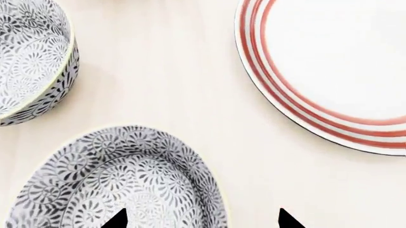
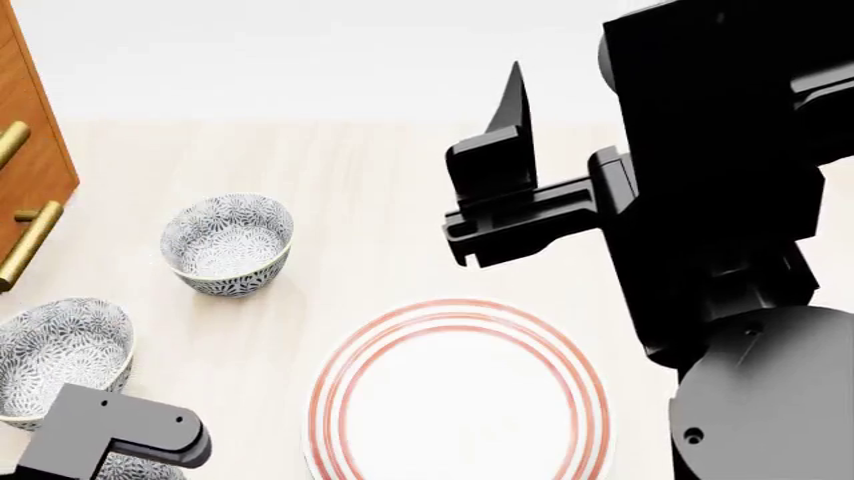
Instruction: Put the bowl at the front on the plate.
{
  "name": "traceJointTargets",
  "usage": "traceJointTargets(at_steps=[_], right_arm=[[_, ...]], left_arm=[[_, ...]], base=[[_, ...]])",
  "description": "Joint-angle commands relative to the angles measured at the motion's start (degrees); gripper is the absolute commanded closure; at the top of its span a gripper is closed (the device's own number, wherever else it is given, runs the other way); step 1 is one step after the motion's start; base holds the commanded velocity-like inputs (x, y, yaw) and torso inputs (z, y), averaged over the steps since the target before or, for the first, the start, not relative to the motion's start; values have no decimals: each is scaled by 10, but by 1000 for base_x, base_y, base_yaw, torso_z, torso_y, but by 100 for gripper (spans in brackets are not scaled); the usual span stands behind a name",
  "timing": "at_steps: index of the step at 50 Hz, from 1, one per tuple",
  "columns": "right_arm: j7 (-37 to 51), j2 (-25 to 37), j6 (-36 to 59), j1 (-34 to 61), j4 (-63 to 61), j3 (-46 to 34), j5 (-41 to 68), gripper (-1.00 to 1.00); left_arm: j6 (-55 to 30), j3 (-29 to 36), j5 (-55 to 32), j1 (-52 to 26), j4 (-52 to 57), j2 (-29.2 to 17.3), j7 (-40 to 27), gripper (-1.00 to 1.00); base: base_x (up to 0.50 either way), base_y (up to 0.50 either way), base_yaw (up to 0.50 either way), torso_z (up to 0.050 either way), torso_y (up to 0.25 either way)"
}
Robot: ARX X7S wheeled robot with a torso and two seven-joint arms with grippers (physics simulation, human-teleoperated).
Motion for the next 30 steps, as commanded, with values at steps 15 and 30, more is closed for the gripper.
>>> traceJointTargets(at_steps=[15,30], right_arm=[[-1,2,-10,0,0,-8,1,-100],[0,6,-14,0,-3,-11,3,-100]], left_arm=[[11,20,36,28,-10,-4,34,-100],[26,26,57,38,-36,-5,55,100]], base=[[0,0,0,0,0],[0,0,0,0,0]])
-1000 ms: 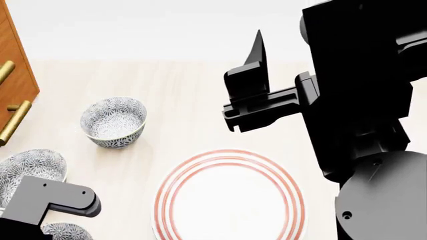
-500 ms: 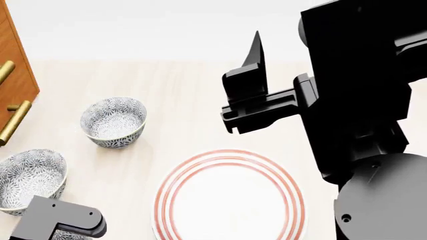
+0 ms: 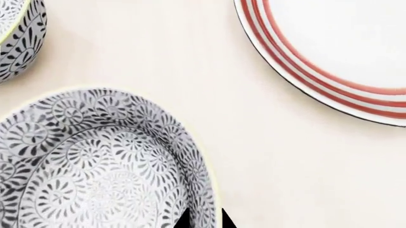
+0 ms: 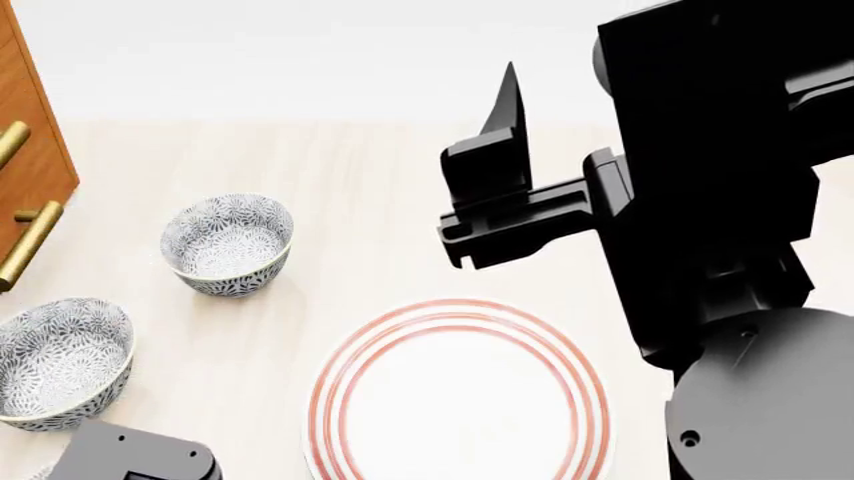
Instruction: Put the bowl at the front on the plate.
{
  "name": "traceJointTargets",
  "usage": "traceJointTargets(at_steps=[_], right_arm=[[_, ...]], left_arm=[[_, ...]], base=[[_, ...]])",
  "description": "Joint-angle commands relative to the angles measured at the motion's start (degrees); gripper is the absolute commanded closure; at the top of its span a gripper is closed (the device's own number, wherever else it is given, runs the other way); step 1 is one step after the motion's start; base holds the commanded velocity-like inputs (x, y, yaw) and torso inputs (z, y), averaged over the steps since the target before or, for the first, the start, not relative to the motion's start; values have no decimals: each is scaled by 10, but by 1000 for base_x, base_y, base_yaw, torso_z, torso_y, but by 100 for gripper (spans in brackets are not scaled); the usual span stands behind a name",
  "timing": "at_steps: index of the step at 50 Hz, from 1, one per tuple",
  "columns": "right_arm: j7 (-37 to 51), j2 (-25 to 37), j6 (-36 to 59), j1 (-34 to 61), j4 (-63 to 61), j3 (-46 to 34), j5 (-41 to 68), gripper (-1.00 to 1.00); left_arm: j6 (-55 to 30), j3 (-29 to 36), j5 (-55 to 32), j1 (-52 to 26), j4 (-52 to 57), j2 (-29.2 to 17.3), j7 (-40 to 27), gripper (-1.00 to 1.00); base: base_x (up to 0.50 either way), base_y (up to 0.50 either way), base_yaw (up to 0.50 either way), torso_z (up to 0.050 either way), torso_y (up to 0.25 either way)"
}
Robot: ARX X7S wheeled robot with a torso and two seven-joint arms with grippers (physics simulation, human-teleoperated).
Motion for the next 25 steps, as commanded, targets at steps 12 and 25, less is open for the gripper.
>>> traceJointTargets(at_steps=[12,25], right_arm=[[6,5,-5,0,-7,-3,9,-100],[-2,8,-15,-5,-7,-5,4,-100]], left_arm=[[26,13,86,3,-17,-7,62,100],[46,22,141,3,43,-20,91,100]], base=[[1,0,0,0,0],[2,0,0,0,0]])
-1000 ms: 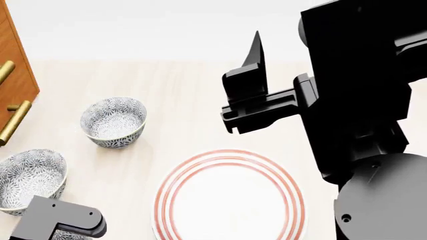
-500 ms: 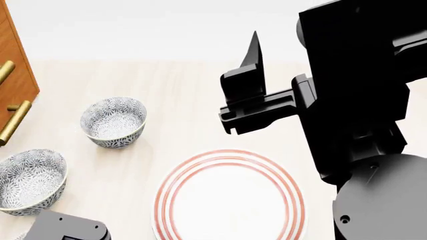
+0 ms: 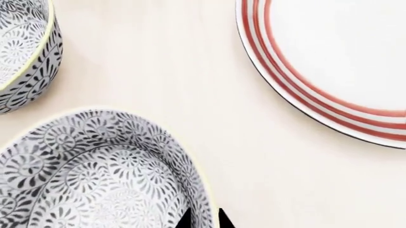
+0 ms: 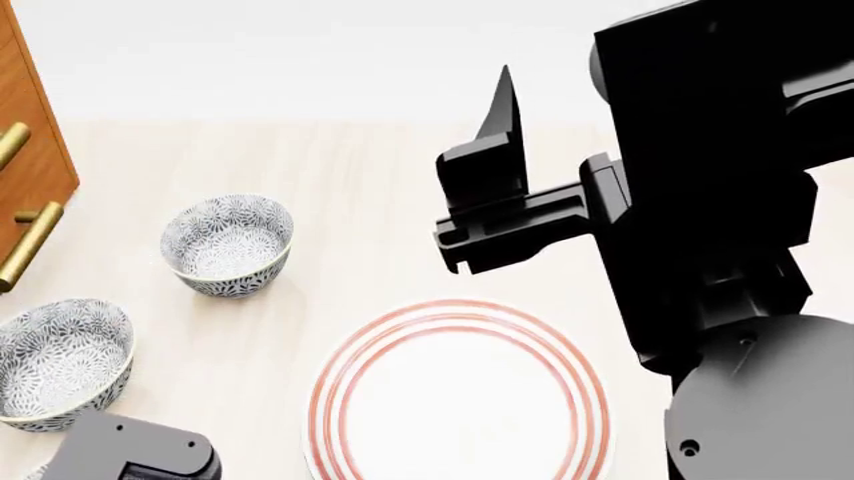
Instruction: Put the bowl at the front on the plate.
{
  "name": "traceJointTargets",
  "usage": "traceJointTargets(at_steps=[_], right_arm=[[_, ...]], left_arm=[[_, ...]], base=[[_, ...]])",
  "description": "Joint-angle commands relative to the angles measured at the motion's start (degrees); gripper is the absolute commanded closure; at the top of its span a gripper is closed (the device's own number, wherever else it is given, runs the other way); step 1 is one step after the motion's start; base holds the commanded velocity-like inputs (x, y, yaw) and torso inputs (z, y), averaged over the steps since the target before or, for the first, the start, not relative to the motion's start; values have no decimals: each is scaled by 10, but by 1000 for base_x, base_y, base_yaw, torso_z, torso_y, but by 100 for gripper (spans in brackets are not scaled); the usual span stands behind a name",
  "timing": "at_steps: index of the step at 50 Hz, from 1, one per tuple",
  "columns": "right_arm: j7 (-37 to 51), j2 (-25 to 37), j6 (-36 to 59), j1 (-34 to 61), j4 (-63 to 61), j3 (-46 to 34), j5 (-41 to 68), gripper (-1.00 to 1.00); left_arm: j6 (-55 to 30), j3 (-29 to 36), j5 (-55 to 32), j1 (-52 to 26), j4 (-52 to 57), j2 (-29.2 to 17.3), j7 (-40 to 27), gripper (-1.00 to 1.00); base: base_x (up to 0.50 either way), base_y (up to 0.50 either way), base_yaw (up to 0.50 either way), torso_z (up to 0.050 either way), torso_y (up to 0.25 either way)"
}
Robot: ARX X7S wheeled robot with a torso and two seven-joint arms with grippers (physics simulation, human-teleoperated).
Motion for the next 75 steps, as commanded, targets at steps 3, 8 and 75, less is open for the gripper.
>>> traceJointTargets(at_steps=[3,8,75], right_arm=[[-4,4,-8,-3,-1,-2,-2,-100],[-7,4,-10,-2,0,-4,-5,-100],[-10,18,-37,-16,-11,-13,-13,-100]], left_arm=[[24,12,69,5,35,-13,25,100],[37,21,105,0,53,-19,46,100],[157,67,296,-59,159,-47,157,100]], base=[[0,0,0,-5,0],[2,0,0,0,0],[0,0,0,0,0]])
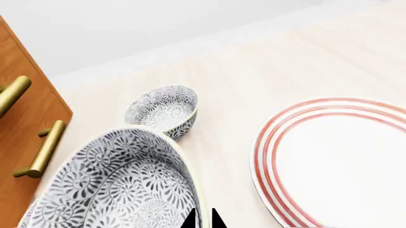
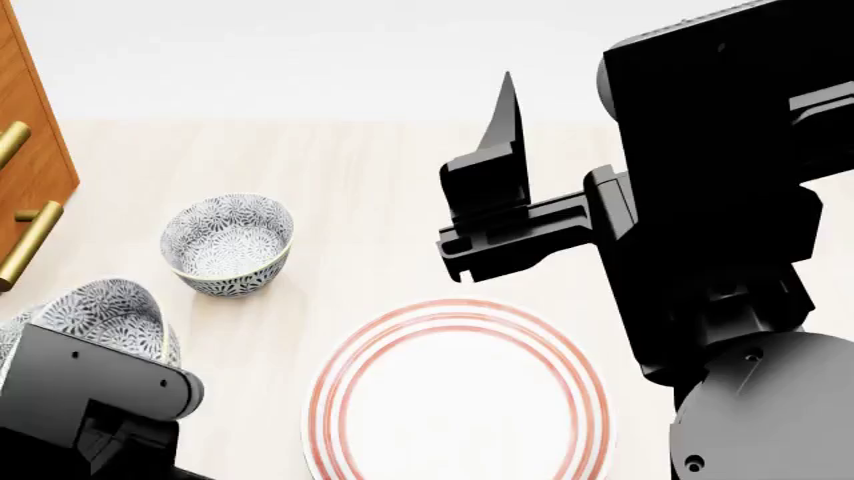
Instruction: Put the bowl at the front on the plate.
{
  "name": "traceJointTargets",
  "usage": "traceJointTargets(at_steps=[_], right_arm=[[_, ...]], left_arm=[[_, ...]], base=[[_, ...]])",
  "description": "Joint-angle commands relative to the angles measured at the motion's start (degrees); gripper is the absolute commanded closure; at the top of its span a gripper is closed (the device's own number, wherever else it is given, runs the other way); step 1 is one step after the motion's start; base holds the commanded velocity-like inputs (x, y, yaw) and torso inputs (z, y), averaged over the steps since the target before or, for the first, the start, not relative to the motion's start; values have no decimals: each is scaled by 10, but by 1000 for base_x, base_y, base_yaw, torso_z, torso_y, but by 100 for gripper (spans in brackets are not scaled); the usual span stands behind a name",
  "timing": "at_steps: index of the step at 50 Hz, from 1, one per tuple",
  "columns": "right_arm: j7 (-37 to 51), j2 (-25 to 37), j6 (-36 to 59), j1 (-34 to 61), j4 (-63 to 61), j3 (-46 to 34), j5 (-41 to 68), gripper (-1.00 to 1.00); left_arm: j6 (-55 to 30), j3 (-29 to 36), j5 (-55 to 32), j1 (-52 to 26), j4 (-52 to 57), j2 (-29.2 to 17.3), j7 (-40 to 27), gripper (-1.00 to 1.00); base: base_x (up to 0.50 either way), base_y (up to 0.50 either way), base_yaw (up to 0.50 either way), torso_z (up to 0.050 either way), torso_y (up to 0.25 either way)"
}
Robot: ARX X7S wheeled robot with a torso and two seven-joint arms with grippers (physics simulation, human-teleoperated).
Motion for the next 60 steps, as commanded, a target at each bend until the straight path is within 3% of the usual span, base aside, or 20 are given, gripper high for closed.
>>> traceJointTargets(at_steps=[1,14,29,60], right_arm=[[-1,1,-2,3,-1,-3,-1,-100],[-10,4,-9,8,1,-6,-8,-100],[-22,1,-21,19,7,-12,-29,-100],[-62,1,-42,43,16,-29,-61,-100]], left_arm=[[13,1,27,-27,12,0,12,100],[-7,-12,-6,-88,20,7,16,100],[4,3,21,-125,7,13,44,100],[1,76,67,-227,-57,48,152,100]], base=[[0,0,0,0,0],[0,0,0,0,0],[0,0,0,0,1],[0,0,0,0,0]])
